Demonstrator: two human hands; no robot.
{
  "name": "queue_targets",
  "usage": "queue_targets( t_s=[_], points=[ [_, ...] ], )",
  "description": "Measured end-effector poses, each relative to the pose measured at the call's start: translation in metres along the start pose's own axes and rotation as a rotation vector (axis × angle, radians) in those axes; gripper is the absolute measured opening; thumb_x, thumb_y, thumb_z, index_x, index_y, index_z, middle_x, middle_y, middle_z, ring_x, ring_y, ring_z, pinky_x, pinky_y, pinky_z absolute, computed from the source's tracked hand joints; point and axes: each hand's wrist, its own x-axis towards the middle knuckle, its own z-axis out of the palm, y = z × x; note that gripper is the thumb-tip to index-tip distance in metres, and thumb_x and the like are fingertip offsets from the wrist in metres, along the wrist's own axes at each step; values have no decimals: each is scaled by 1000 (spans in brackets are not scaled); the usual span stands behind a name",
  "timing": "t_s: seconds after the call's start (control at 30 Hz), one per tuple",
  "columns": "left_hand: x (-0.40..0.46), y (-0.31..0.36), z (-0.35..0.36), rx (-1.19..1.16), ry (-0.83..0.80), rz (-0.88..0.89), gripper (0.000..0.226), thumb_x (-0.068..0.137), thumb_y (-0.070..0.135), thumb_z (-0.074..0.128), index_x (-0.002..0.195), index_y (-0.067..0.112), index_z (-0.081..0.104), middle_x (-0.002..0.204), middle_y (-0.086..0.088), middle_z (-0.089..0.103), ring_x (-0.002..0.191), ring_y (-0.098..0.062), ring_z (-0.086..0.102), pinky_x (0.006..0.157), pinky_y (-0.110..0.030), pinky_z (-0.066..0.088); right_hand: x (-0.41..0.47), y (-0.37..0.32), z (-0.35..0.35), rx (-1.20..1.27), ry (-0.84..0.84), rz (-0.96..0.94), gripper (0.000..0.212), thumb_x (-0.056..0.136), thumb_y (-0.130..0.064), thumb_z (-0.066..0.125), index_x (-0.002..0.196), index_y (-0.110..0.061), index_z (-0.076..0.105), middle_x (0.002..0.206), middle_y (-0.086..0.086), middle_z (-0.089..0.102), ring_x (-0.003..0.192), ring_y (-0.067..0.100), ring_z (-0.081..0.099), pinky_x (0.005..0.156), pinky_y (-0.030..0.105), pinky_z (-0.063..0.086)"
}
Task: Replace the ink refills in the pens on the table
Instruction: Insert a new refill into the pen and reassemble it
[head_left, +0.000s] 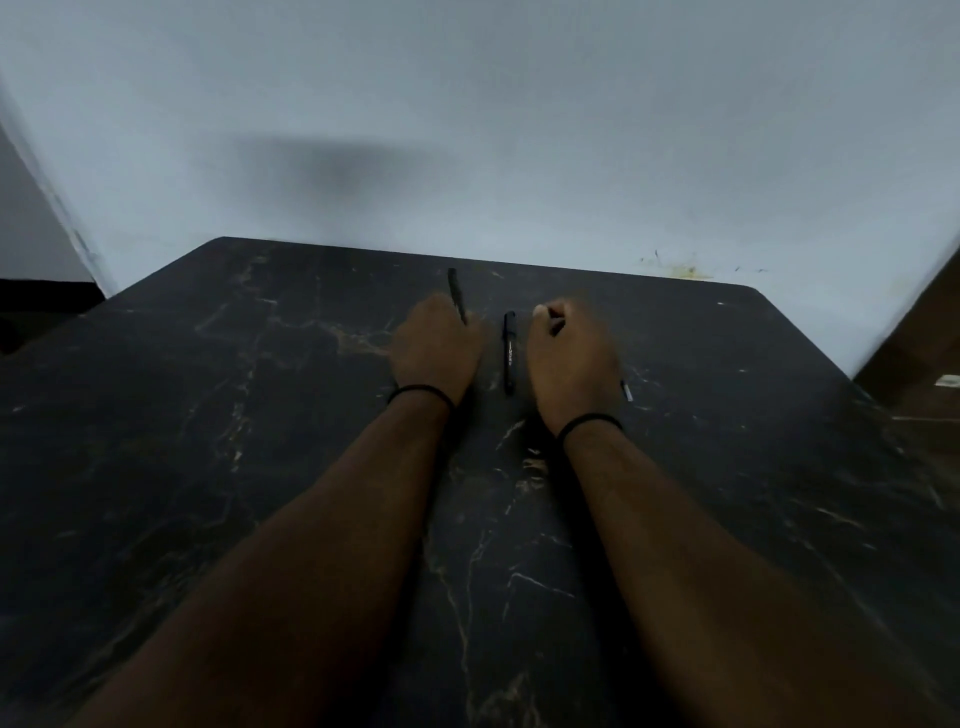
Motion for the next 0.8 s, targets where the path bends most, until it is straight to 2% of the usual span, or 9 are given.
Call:
queue_targets(
  t_s=[0.07,0.13,0.23,0.3,0.37,0.43,0.53,0.7,0.8],
  points=[
    [-4,4,0,-161,88,89,30,91,41,52,68,23,46,68,5,52,63,-11,53,52,-26,32,2,6,-4,100,49,20,29,103,-37,47,98,-19,69,87,-2,68,80,15,60,70,31,46],
    [-9,10,2,-264,94,224,36,93,41,52,63,27,40,61,8,45,55,-3,45,49,-23,25,4,8,-5,198,61,58,36,103,-42,46,85,-18,65,74,-3,62,67,11,56,62,29,41],
    [-16,20,11,-311,-12,395,28,94,40,53,69,29,47,69,8,50,61,-5,46,56,-28,33,6,7,-6,336,40,99,42,102,-48,48,69,-24,56,56,-6,52,49,-1,49,46,14,33],
    [-19,25,15,-341,-51,463,24,93,38,53,71,30,48,72,8,49,63,-8,46,57,-31,36,8,6,-8,446,26,95,35,101,-44,52,73,-25,60,58,-8,55,49,-5,50,46,10,35],
    [-22,29,17,-352,-59,515,24,92,36,54,70,34,44,69,11,45,62,-4,44,55,-28,33,10,5,-10,516,32,92,28,101,-36,56,81,-19,65,69,-5,65,58,-2,56,53,8,40],
    [-23,29,17,-377,-56,526,22,93,37,52,72,34,46,70,12,47,63,-2,46,55,-25,33,11,5,-13,547,77,107,23,102,-31,57,87,-16,64,74,-3,67,66,7,61,59,15,45],
    [-23,24,15,-477,-7,479,33,100,38,38,78,19,52,71,6,50,67,-8,48,60,-32,41,10,11,-17,476,113,39,18,101,-34,56,96,-17,62,75,-5,65,70,14,65,63,30,51],
    [-22,22,9,-570,142,329,48,100,52,23,81,17,50,66,10,46,63,-1,48,57,-15,34,3,29,-12,61,-65,-200,10,99,-33,58,104,-24,61,83,-6,61,70,11,55,60,26,38],
    [-21,19,7,-534,175,292,43,101,49,25,77,20,47,66,10,45,66,4,48,58,-13,32,1,28,-9,28,-130,-299,3,96,-26,61,98,-26,63,79,-11,57,72,9,54,59,21,37]
  ],
)
